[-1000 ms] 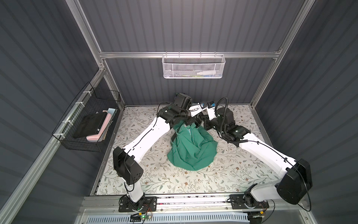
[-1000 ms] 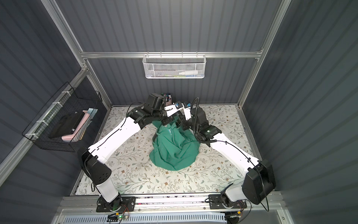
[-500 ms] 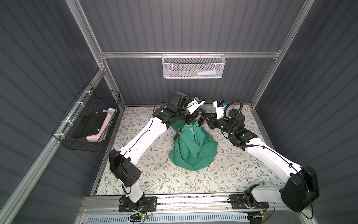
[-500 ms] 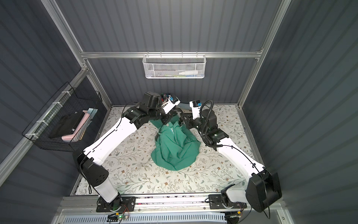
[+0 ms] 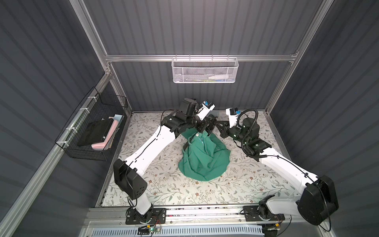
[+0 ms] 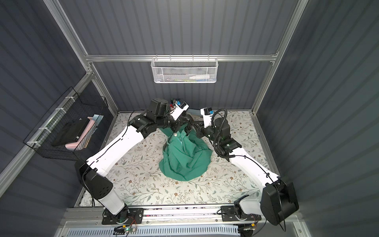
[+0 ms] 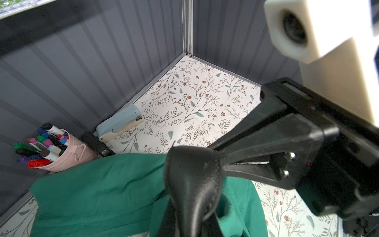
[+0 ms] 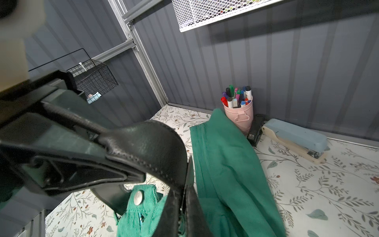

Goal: Remove the belt from the trousers

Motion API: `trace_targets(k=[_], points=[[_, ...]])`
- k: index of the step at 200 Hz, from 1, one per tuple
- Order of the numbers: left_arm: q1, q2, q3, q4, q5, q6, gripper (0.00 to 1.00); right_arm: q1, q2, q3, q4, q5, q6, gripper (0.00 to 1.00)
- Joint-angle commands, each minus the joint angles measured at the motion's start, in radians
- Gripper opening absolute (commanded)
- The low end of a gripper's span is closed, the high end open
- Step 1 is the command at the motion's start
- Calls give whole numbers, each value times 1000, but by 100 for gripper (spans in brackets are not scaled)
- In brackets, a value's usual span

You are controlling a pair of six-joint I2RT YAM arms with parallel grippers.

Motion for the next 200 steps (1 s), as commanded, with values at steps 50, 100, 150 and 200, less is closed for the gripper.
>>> trace_targets(k=[50, 100, 150, 200], points=[[25, -135, 23, 204, 84, -126, 0, -10, 29, -26, 8, -6, 35, 14], [35, -163, 16, 265, 106, -178, 0, -5, 66, -36, 9, -7, 29, 14], [45, -179, 8, 317, 118, -223, 0, 0, 87, -54, 13, -7, 23, 19], [54, -189, 7, 349, 118, -255, 0, 6, 101, -72, 13, -8, 12, 19]])
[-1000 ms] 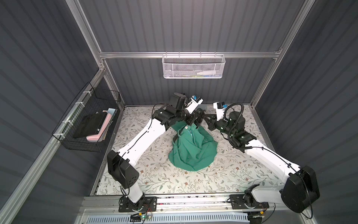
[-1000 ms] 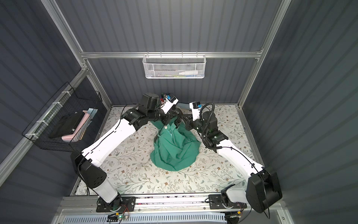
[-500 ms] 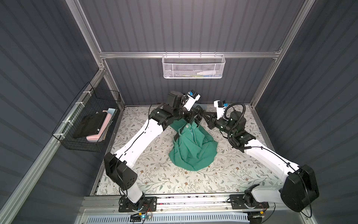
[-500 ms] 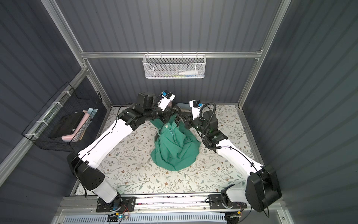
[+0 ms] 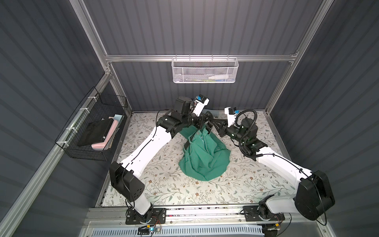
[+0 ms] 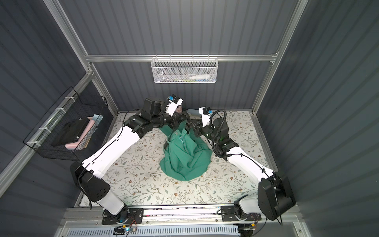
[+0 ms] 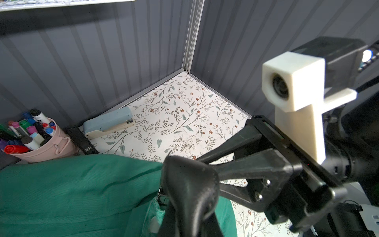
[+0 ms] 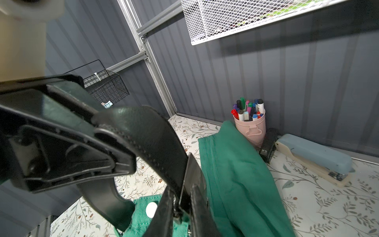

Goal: Remove the belt from the trousers

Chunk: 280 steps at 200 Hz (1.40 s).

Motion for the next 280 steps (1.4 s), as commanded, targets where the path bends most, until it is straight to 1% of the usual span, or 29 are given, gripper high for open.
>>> trace_targets(k=[1, 50, 83, 105, 120, 190, 237, 265, 273, 280], points=[[15, -148, 40, 268, 49, -42, 0, -2, 46, -53, -135, 25, -8, 18], [18, -154, 43, 282, 55, -60, 0, -2, 63, -54, -153, 19, -10, 0], [20, -157, 43, 301, 56, -82, 0, 0, 63, -55, -154, 18, -12, 1], [22, -159, 45, 315, 60, -95, 0, -1, 66, -57, -156, 19, -14, 8], [24, -161, 46, 327, 60, -106, 0, 1, 69, -60, -157, 16, -12, 11], [30, -159, 55, 372, 78, -169, 0, 7, 79, -63, -156, 18, -14, 14], [35, -156, 69, 388, 75, -195, 0, 14, 89, -62, -161, 19, -20, 20], [38, -151, 75, 396, 78, -212, 0, 20, 93, -62, -164, 21, -28, 20], [38, -150, 76, 396, 80, -215, 0, 21, 93, -60, -164, 23, -30, 18], [39, -148, 76, 394, 82, -216, 0, 23, 94, -59, -163, 24, -32, 14]])
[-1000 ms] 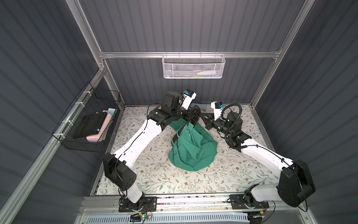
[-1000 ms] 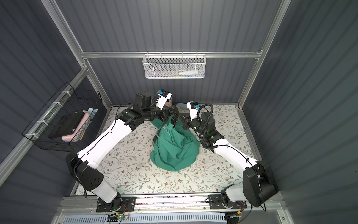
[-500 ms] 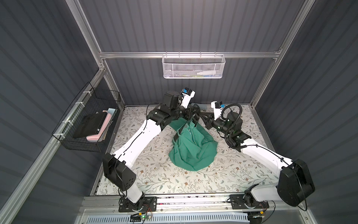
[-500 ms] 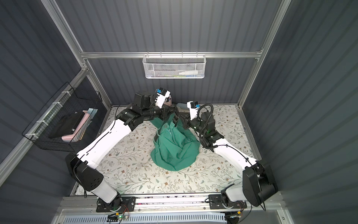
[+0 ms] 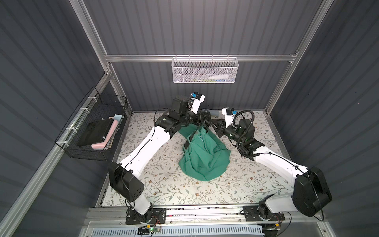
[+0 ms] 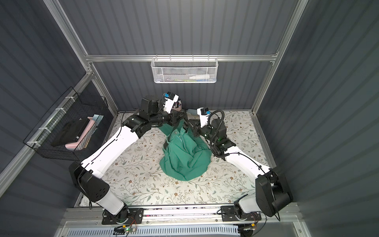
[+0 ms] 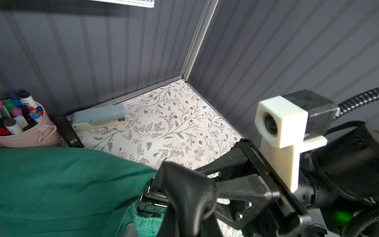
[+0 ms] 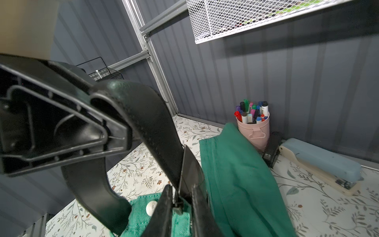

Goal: Remove the belt from the trousers

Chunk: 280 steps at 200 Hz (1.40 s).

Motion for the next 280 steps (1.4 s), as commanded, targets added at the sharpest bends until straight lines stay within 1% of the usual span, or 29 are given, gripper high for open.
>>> trace_targets(k=[1, 15, 31, 71, 133, 154, 197, 226, 254, 262, 265, 280], points=[[15, -141, 91, 328, 48, -33, 0, 6, 54, -53, -212, 20, -12, 13], [15, -137, 85, 329, 52, -38, 0, 7, 55, -46, -211, 22, -17, 6], [16, -136, 76, 337, 55, -49, 0, 9, 59, -33, -215, 23, -22, 3], [16, -141, 64, 349, 51, -58, 0, 16, 67, -19, -223, 27, -30, 7], [20, -147, 42, 339, 38, -54, 0, 22, 46, -32, -203, 21, -8, 7], [21, -149, 35, 354, 35, -61, 0, 26, 35, -35, -194, 22, -11, 0], [23, -145, 59, 376, 51, -81, 0, 35, 61, -40, -202, 21, -17, 0], [24, -147, 65, 364, 49, -77, 0, 38, 53, -53, -188, 28, -7, 0], [24, -134, 85, 234, -22, -30, 0, 38, -11, -72, -194, 85, 15, 29], [24, -129, 91, 193, -50, -16, 0, 38, -43, -92, -180, 95, 27, 33], [24, -127, 91, 179, -58, -10, 0, 38, -60, -101, -168, 135, 31, 34], [24, -118, 87, 142, -88, 6, 0, 39, -139, -164, -111, 179, 43, 39]])
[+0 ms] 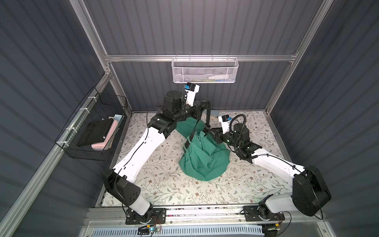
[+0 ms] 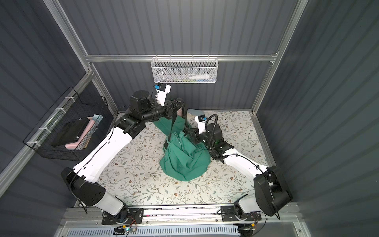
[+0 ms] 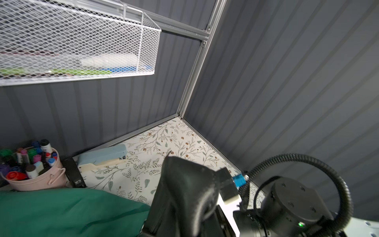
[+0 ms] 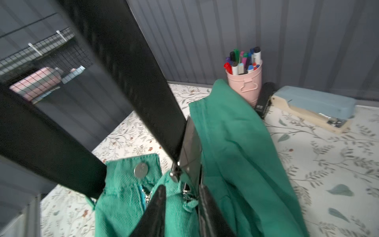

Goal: Remove the belt from the trousers

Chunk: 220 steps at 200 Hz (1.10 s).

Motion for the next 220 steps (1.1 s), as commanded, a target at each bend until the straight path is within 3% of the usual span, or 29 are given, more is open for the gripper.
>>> trace_targets(k=[1, 22, 45, 140, 164, 193, 220], points=[[6, -60, 62, 10, -66, 46, 0, 4, -111, -75, 35, 95, 33, 39], [6, -54, 51, 9, -66, 46, 0, 8, -214, -170, 138, 122, 31, 44], [6, -48, 61, 12, -52, 45, 0, 10, -226, -210, 206, 134, 4, 46], [6, -71, 79, 0, -24, 48, 0, 50, 70, 17, 208, 54, -49, 47], [6, -100, 64, -1, -17, 48, 0, 50, 149, 89, 197, 127, -63, 35], [8, -163, 13, -23, -33, 77, 0, 48, 176, 139, 182, 236, -90, 0], [14, -225, -99, -106, -118, 141, 0, 25, 135, 270, 46, 319, -213, 0]])
